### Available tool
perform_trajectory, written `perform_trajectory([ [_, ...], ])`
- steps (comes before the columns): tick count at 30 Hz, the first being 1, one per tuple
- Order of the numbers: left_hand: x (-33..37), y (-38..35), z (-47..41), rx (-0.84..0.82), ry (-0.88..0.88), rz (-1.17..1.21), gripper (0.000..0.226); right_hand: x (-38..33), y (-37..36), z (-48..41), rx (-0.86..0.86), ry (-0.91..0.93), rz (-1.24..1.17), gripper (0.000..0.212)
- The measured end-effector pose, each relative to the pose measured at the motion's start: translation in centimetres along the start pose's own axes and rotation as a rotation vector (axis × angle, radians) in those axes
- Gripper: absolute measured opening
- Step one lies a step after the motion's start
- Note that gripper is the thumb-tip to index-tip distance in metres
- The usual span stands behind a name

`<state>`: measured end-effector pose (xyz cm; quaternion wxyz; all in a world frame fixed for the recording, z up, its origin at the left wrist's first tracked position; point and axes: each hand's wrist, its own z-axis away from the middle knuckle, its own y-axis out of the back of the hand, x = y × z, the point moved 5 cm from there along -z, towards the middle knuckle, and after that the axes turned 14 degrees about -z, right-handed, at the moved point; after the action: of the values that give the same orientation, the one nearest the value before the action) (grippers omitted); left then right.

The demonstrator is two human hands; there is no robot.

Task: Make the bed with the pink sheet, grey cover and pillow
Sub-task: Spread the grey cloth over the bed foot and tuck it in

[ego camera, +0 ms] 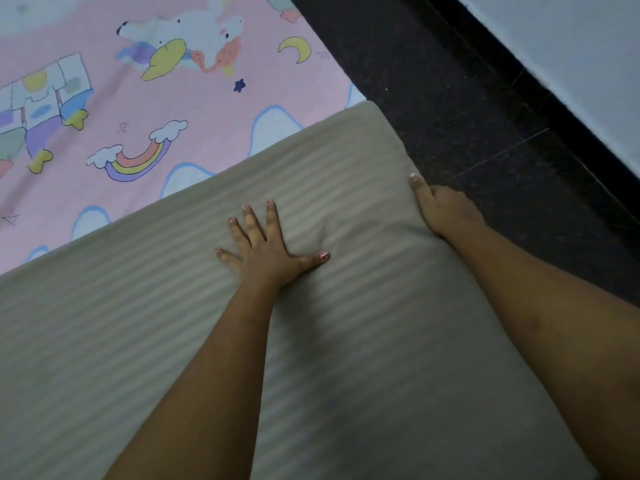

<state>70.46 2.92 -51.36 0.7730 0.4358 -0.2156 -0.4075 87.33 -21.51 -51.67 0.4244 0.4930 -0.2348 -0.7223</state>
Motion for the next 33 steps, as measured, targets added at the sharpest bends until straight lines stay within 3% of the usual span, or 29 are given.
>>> perform_trajectory([
  [11,11.5,-4.7,9.8,0.005,-0.272,0.006,0.115,13.1,3.6,14.7,0.176,-0.108,0.066,0.072],
  [17,15.3,-6.3,14.8,-0.041,-0.471,-0.096,0.109,19.8,4.6,21.8,0.22,-0.287,-0.034,0.085],
  [19,15.6,-6.6,15.3,-0.024,-0.515,-0.123,0.099,19.2,4.9,22.1,0.271,-0.254,0.009,0.071],
  [22,16.0,-7.4,15.6,0.036,-0.573,-0.157,0.081,14.9,4.7,21.4,0.432,0.038,0.036,0.054],
  [25,16.6,-7.5,14.8,0.131,-0.582,-0.127,0.061,10.3,1.7,19.8,0.33,0.197,0.025,0.057],
  [28,17.2,-6.5,12.8,0.263,-0.594,-0.095,0.055,9.2,0.2,18.1,0.251,0.176,0.19,0.055],
  [33,18.3,-3.7,7.9,0.393,-0.538,-0.003,0.06,10.1,0.9,16.2,0.214,0.135,0.219,0.059],
])
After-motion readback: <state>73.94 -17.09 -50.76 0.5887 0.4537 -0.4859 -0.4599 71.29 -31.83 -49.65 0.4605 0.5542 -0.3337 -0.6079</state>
